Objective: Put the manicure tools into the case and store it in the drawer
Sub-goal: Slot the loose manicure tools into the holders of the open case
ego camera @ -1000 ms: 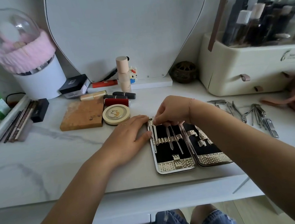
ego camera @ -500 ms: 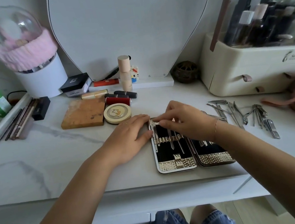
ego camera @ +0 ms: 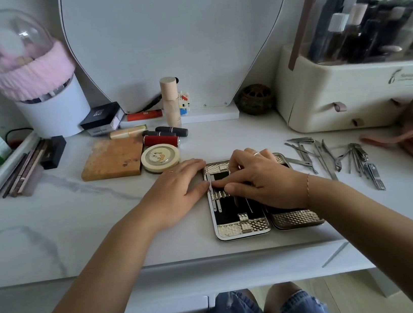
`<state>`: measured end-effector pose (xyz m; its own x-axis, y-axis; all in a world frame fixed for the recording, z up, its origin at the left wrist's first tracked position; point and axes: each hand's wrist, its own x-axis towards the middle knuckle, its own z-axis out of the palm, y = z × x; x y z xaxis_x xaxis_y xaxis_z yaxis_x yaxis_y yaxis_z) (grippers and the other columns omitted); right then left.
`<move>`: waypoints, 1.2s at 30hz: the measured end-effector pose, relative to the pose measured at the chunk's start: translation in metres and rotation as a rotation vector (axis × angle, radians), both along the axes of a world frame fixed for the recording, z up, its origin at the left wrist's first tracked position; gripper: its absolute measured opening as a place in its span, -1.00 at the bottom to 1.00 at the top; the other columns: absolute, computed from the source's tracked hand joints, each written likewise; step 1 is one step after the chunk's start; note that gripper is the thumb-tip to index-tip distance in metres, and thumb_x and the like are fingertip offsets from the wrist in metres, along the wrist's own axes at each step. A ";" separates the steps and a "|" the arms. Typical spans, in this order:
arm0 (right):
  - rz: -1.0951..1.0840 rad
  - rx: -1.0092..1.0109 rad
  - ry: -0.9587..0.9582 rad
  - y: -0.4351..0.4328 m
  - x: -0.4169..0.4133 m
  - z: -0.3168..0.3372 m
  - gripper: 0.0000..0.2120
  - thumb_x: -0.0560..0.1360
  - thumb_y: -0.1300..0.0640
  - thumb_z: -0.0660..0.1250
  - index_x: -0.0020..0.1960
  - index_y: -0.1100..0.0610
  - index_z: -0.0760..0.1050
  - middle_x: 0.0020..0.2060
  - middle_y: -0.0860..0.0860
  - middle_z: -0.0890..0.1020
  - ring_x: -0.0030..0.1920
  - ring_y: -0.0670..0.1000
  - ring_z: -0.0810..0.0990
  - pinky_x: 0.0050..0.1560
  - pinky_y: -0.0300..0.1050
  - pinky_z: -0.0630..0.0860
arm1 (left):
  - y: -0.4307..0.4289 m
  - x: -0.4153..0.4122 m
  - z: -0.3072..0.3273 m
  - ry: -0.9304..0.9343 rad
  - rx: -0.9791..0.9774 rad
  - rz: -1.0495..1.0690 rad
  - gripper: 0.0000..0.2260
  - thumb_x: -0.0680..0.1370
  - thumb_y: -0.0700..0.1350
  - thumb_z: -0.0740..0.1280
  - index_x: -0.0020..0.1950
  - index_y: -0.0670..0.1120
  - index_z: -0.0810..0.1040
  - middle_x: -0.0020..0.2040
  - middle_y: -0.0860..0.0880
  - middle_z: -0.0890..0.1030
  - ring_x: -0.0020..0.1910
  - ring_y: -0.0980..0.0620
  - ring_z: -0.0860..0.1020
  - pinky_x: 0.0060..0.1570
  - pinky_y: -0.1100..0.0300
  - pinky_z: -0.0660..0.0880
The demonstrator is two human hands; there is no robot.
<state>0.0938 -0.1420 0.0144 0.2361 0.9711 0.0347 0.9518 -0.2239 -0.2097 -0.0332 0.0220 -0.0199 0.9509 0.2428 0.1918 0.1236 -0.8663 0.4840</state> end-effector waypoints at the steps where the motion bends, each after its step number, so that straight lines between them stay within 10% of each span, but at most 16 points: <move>1: 0.004 0.002 0.002 -0.001 -0.001 0.000 -0.57 0.48 -0.23 -0.01 0.26 -0.27 0.43 -0.11 -0.09 0.29 -0.06 -0.12 0.23 -0.09 -0.13 0.06 | 0.000 0.000 0.000 -0.003 -0.001 0.000 -0.56 0.57 0.04 0.18 0.43 -0.03 0.27 0.45 0.02 0.29 0.42 0.11 0.21 0.30 0.36 0.06; 20: 0.017 0.130 0.113 -0.008 -0.003 -0.015 -0.55 0.48 -0.27 0.01 0.24 -0.21 0.48 -0.12 -0.11 0.33 -0.03 -0.14 0.34 0.02 -0.11 0.19 | 0.001 0.000 -0.001 -0.022 -0.011 0.003 -0.55 0.56 0.07 0.18 0.44 0.00 0.27 0.44 0.06 0.29 0.41 0.14 0.22 0.30 0.34 0.09; 25: -0.417 0.512 0.209 -0.037 0.044 0.002 -0.83 0.48 0.07 0.34 0.04 0.02 0.62 -0.19 -0.06 0.55 -0.22 -0.15 0.48 -0.15 -0.27 0.44 | 0.002 0.000 -0.003 -0.036 -0.013 -0.018 -0.52 0.55 0.14 0.15 0.44 0.01 0.26 0.44 0.08 0.28 0.39 0.21 0.20 0.26 0.39 0.05; 29: -0.784 0.331 0.131 -0.063 0.096 0.007 -0.90 0.40 0.11 0.42 -0.14 0.13 0.65 -0.28 0.01 0.63 -0.25 -0.06 0.52 -0.20 -0.21 0.40 | 0.002 0.000 -0.004 -0.037 -0.036 -0.024 -0.55 0.56 0.07 0.16 0.44 0.03 0.26 0.43 0.11 0.28 0.38 0.24 0.19 0.31 0.33 0.08; 36: -0.749 0.158 0.137 -0.051 0.105 0.008 -0.86 0.40 0.07 0.43 -0.29 0.10 0.58 -0.28 0.04 0.61 -0.19 0.03 0.55 -0.20 -0.15 0.45 | 0.003 0.000 -0.006 -0.039 -0.032 -0.025 -0.55 0.56 0.09 0.16 0.44 0.04 0.26 0.43 0.13 0.28 0.32 0.33 0.16 0.29 0.38 0.05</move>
<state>0.1987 -0.1926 0.0224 0.8395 0.5371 0.0822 0.5218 -0.7548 -0.3975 -0.0332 0.0249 -0.0257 0.9487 0.2258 0.2213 0.0828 -0.8529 0.5155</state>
